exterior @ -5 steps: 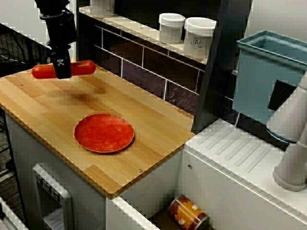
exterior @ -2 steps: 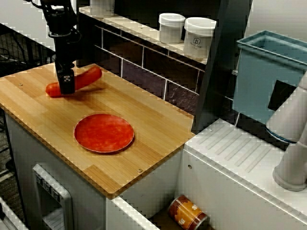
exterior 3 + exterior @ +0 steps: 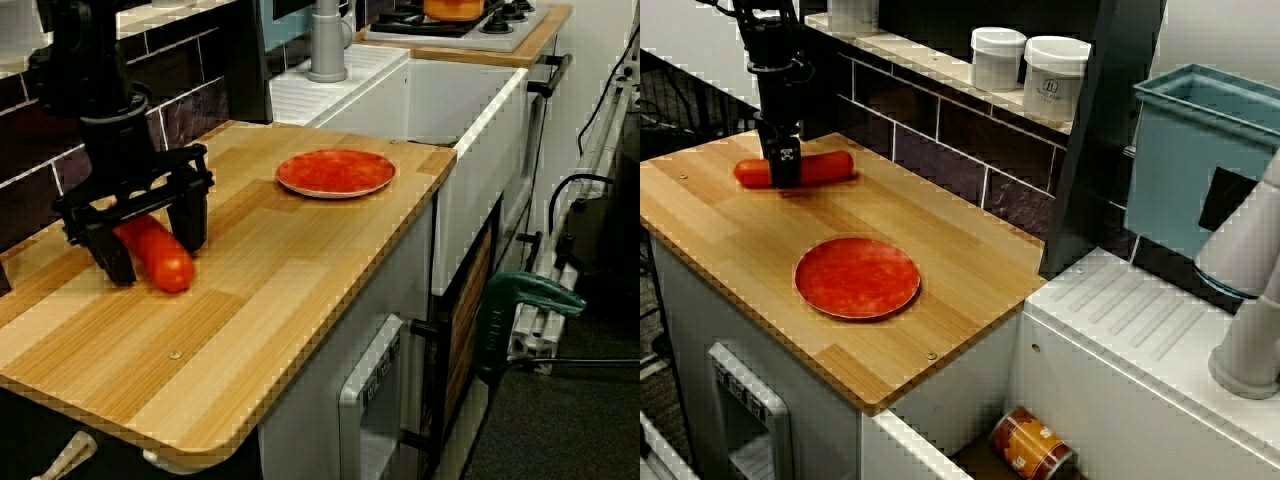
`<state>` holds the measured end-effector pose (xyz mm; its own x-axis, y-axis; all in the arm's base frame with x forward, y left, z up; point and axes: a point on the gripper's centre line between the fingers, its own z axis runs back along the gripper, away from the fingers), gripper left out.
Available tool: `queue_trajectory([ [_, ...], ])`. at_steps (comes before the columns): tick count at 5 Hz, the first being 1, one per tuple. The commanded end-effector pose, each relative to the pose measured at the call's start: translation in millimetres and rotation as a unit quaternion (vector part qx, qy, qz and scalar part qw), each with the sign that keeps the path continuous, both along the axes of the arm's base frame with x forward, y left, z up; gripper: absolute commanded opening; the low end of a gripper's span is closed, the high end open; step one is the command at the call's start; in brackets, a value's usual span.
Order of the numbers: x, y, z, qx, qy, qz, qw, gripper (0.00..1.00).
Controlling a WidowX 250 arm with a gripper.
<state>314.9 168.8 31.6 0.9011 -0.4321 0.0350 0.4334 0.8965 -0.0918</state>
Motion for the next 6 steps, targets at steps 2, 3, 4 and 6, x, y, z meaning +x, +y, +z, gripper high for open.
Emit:
queue_trajectory([
  [2,-18.4,13,18.8,0.003,-0.025,0.013,0.9996,0.0],
  [3,-24.4,8,13.3,0.017,-0.03,0.008,0.9994,0.0],
  [4,-31.3,5,17.8,0.016,-0.035,0.0,0.9993,0.0],
  [6,-43.5,-5,50.1,-0.022,-0.033,-0.042,0.9983,0.0],
])
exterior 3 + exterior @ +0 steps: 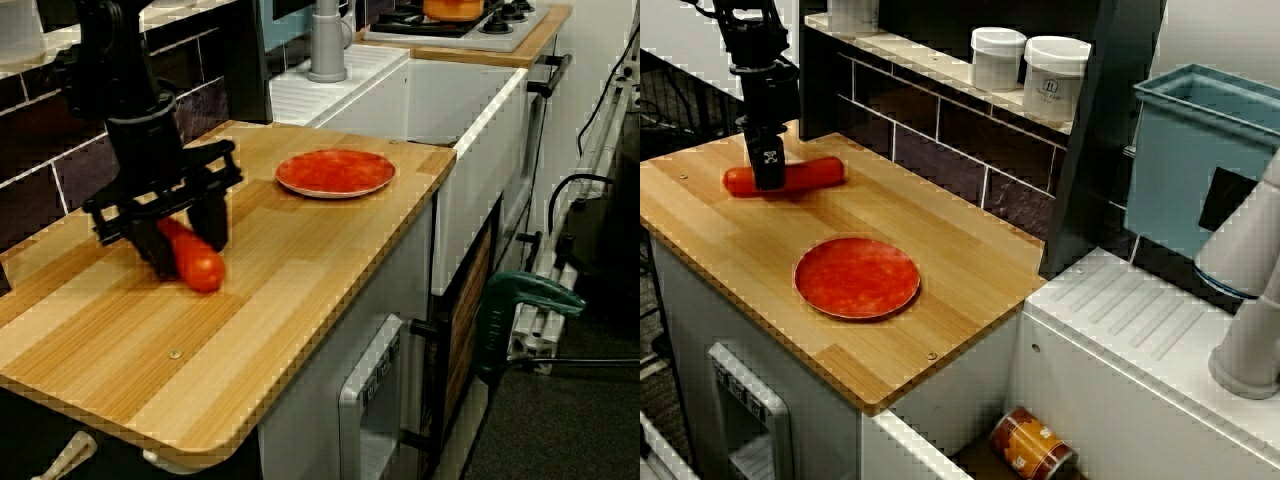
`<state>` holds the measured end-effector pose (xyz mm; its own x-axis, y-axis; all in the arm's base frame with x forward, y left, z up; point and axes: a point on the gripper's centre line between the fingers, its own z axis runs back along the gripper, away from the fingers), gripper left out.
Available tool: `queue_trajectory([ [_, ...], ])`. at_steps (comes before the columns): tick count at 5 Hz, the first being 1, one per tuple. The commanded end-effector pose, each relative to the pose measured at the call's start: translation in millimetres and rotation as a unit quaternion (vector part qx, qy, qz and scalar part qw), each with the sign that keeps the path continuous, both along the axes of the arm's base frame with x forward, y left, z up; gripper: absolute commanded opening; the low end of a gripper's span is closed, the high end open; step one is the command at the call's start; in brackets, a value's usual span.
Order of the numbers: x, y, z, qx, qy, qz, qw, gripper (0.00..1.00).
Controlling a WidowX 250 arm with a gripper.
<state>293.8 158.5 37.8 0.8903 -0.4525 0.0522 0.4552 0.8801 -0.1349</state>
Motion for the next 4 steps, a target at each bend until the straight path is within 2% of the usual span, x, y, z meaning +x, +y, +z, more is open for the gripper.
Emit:
queue_trajectory([
  [1,-32.3,-8,56.5,-0.016,-0.034,-0.075,0.9965,0.0],
  [2,-38.9,-29,57.2,-0.027,-0.02,-0.131,0.9909,0.0],
  [3,-48.6,-56,52.0,-0.005,-0.025,-0.165,0.9859,0.0],
  [4,-58.2,-86,44.8,0.005,-0.029,-0.197,0.9799,0.0],
])
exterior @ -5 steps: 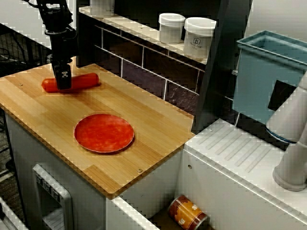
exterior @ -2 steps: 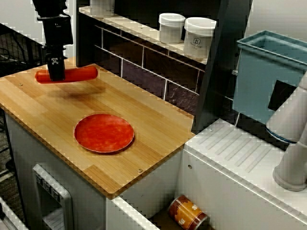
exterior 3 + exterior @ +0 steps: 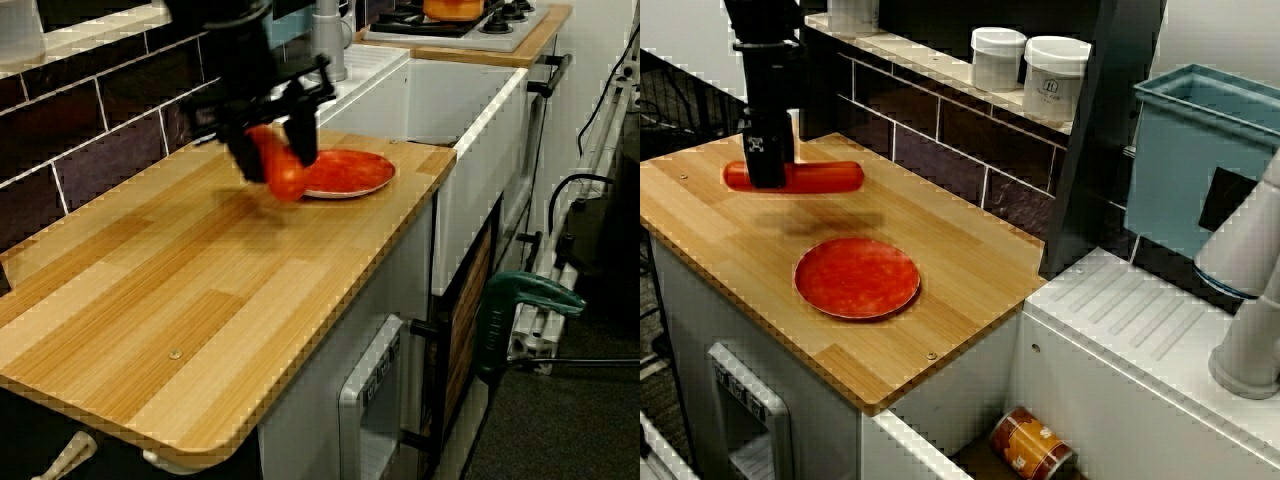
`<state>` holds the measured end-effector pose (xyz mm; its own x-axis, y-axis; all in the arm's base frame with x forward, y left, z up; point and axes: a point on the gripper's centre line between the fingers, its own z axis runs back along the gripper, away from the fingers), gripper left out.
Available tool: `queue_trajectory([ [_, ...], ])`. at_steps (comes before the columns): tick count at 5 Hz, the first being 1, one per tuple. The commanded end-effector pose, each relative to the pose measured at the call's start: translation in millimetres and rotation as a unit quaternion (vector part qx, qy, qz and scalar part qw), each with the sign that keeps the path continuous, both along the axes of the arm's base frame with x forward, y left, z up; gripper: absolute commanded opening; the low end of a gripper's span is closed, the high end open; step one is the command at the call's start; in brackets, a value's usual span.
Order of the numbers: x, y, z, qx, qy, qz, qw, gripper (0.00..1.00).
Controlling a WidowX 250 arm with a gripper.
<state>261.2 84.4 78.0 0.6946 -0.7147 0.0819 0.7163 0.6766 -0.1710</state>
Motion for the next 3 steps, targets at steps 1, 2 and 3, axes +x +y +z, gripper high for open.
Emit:
queue_trajectory([
  [1,-32.4,-36,-0.1,0.034,-0.037,-0.051,0.9974,0.0],
  [2,-39.2,-58,-5.6,0.056,-0.051,-0.064,0.995,0.0],
  [3,-42.2,-67,-10.0,0.067,-0.055,-0.066,0.994,0.0],
])
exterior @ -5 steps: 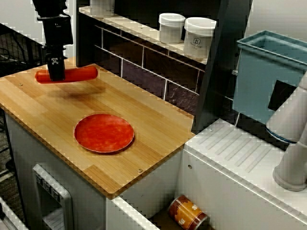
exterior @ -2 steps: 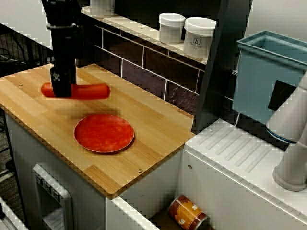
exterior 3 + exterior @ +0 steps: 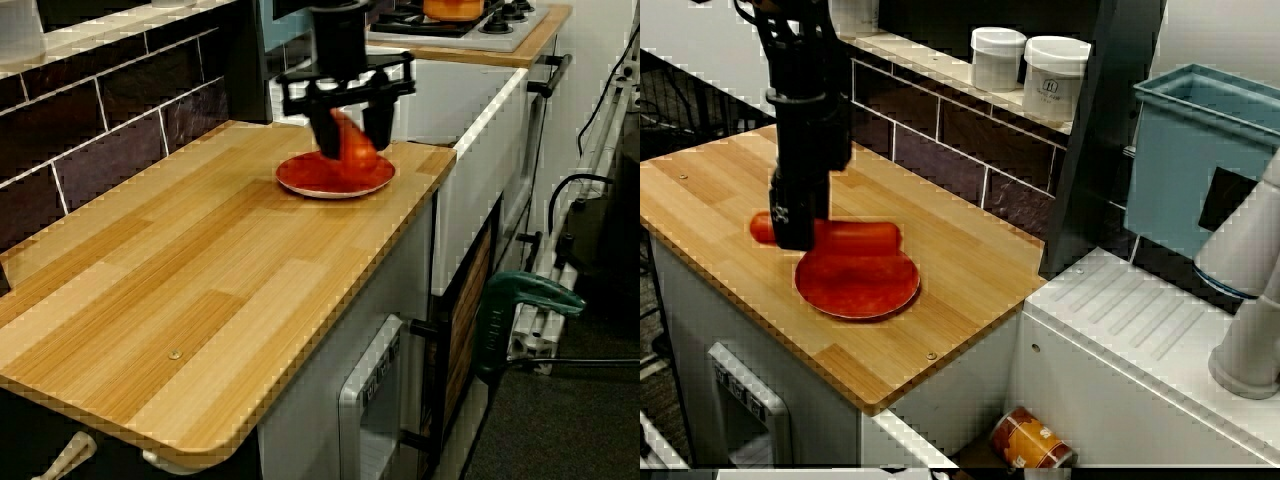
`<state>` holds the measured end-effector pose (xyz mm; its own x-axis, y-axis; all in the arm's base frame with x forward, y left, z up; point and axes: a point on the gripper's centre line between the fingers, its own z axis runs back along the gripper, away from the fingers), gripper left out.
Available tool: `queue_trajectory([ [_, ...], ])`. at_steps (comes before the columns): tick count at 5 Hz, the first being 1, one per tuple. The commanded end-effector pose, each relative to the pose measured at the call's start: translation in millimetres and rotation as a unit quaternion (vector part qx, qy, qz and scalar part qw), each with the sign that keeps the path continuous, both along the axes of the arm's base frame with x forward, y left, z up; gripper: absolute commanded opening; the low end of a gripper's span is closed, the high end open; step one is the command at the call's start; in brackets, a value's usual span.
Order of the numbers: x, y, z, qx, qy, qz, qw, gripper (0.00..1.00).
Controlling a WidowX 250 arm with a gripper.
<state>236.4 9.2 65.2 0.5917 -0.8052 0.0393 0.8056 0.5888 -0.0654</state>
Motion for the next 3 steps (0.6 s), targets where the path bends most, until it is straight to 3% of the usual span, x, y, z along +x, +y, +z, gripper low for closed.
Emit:
queue_trajectory([
  [1,-17.0,6,-2.5,0.021,-0.029,0.003,0.9994,0.0],
  [2,-12.0,7,-7.1,0.027,-0.027,0.009,0.9992,0.0],
  [3,-4.8,11,-10.4,0.036,-0.022,0.022,0.9989,0.3],
])
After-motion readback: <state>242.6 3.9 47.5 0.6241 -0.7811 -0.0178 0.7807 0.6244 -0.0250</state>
